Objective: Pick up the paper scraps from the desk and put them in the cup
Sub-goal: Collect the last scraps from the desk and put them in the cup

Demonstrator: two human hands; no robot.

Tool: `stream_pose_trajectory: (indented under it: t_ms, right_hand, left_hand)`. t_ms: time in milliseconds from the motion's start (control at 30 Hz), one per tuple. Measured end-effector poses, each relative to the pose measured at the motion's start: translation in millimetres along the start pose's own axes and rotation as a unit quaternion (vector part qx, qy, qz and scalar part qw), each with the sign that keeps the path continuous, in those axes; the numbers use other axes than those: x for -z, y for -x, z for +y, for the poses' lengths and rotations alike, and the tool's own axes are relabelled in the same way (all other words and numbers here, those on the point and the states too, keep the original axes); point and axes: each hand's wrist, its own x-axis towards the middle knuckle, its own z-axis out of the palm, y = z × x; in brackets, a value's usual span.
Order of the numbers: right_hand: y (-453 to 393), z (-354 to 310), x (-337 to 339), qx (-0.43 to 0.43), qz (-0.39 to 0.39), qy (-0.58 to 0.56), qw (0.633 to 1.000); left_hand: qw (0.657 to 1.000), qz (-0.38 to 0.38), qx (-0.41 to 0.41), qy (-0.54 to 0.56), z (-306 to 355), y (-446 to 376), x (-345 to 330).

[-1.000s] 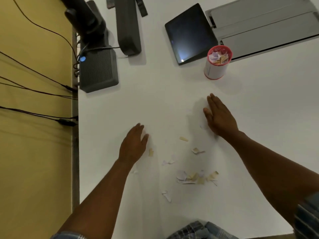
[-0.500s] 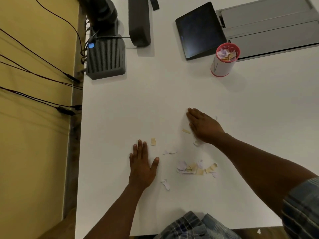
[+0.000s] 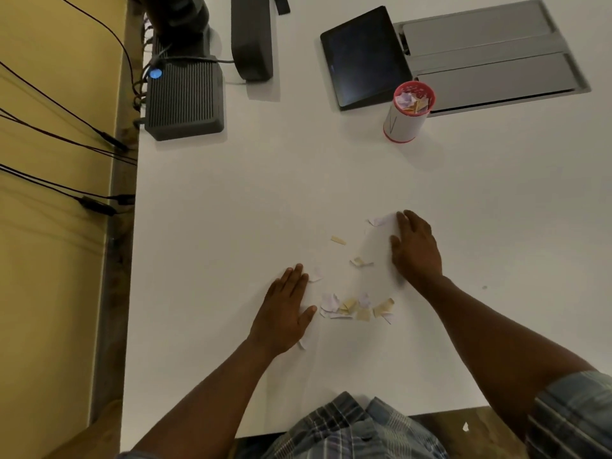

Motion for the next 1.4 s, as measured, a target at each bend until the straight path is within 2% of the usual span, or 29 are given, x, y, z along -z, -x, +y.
stream_pose_trajectory:
  t_ms: [233, 333, 400, 467, 567, 633, 700, 867, 1067, 1133, 1233, 1300, 1400]
  right_hand:
    - [22, -25, -13, 0.139, -0.081, 0.036, 0.986]
    - [44, -34, -15, 0.183, -0.085, 0.033, 0.979]
    - [56, -31, -9, 0.156, -0.065, 0.008, 0.986]
    - [66, -22, -3, 0.090, -0.068, 0.018, 0.993]
    - [83, -14, 5, -0.010, -0.155, 0.018, 0.988]
    - [95, -15, 5, -0.030, -0.208, 0.012, 0.978]
    - [105, -21, -2, -0.030, -0.226, 0.002, 0.974]
    - [105, -42, -15, -0.014, -0.185, -0.042, 0.982]
    - [81, -60, -16, 0.029, -0.156, -0.073, 0.985]
    - [81, -61, -16, 0.033, -0.159, -0.043, 0.986]
    - [90, -60, -17, 0.058, -0.187, 0.022, 0.980]
    - [98, -62, -21, 0.097, -0.203, 0.042, 0.974]
    - [111, -65, -28, 0.176, -0.191, 0.080, 0.963]
  left_hand:
    - [0.998, 0.000, 0.053, -0.043, 12, 35, 0]
    - [0.996, -0.014, 0.080, -0.046, 20, 41, -3]
    - [0.995, -0.019, 0.093, -0.025, 23, 44, -6]
    - [0.994, -0.017, 0.101, 0.023, 26, 45, -7]
    - [0.987, 0.000, 0.123, 0.104, 32, 45, -5]
    - [0.980, 0.013, 0.136, 0.146, 36, 44, -3]
    - [0.975, 0.027, 0.134, 0.177, 38, 42, -2]
    - [0.960, 0.059, 0.135, 0.238, 45, 33, 1]
    - [0.954, 0.099, 0.160, 0.231, 49, 8, 10]
    - [0.964, 0.089, 0.164, 0.190, 49, 1, 12]
    - [0.976, 0.028, 0.183, 0.119, 49, -4, 14]
    - [0.977, -0.010, 0.181, 0.114, 51, -5, 12]
    - [0.983, -0.006, 0.143, 0.118, 57, -2, 6]
